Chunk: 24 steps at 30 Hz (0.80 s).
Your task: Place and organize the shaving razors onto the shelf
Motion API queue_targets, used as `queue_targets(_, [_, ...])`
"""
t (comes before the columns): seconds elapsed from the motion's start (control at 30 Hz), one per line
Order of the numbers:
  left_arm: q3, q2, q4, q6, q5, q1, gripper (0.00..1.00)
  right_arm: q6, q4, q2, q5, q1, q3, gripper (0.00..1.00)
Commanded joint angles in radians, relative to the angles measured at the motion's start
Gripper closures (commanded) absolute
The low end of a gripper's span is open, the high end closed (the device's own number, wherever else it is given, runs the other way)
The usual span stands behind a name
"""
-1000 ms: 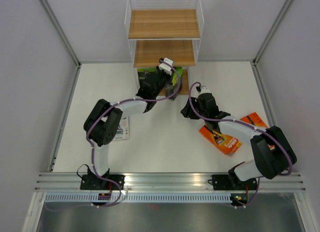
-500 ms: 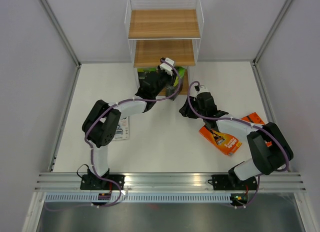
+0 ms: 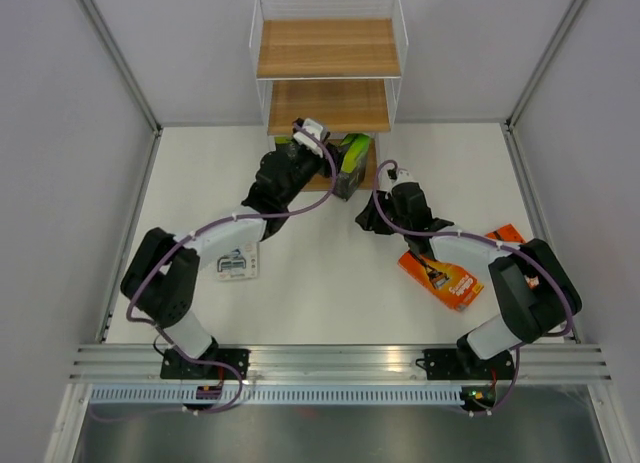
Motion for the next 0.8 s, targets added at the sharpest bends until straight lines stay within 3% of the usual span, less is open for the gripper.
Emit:
queue_targets(0.0, [-0.095,-0.130,0.016,-0.079,0.016,0.002,0.36,-0.002,0.030,-0.001,-0.005,-0.004,0.046,0.51])
queue_targets(0.17, [-0.250,-0.211,-0.035,-0.143,0.005,-0.008,0.32,-0.002,0.013,-0.018,0.004,-0.004,0.036,0.51])
queue_targets(0.3, [-0.334,-0.219,-0.041,-0.228,-0.085,-0.021,0.31,0.004,0.006,-0.062,0.052,-0.005,0.018,0.52])
queue_targets(0.4, [-0.371,-0.198,-0.039,-0.332,-0.162,-0.023,0.35,0.023,0.033,-0.072,0.108,-0.004,0.012,0.59])
queue_targets(0.5, [-0.359,-0.139,-0.077,-0.425,-0.251,-0.023,0.48,0.085,0.135,-0.058,0.129,-0.004,-0.006,0.69])
queue_targets(0.57, [-0.335,-0.086,-0.084,-0.465,-0.274,-0.023,0.63,0.171,0.234,-0.040,0.162,0.002,-0.051,0.79])
queue_targets(0.63, [-0.315,-0.050,-0.062,-0.482,-0.268,-0.025,0.69,0.219,0.347,-0.021,0.240,0.027,-0.079,0.85])
queue_targets(0.77, [-0.210,0.066,-0.068,-0.502,-0.282,-0.021,0.74,0.225,0.392,0.045,0.404,0.082,-0.040,0.92])
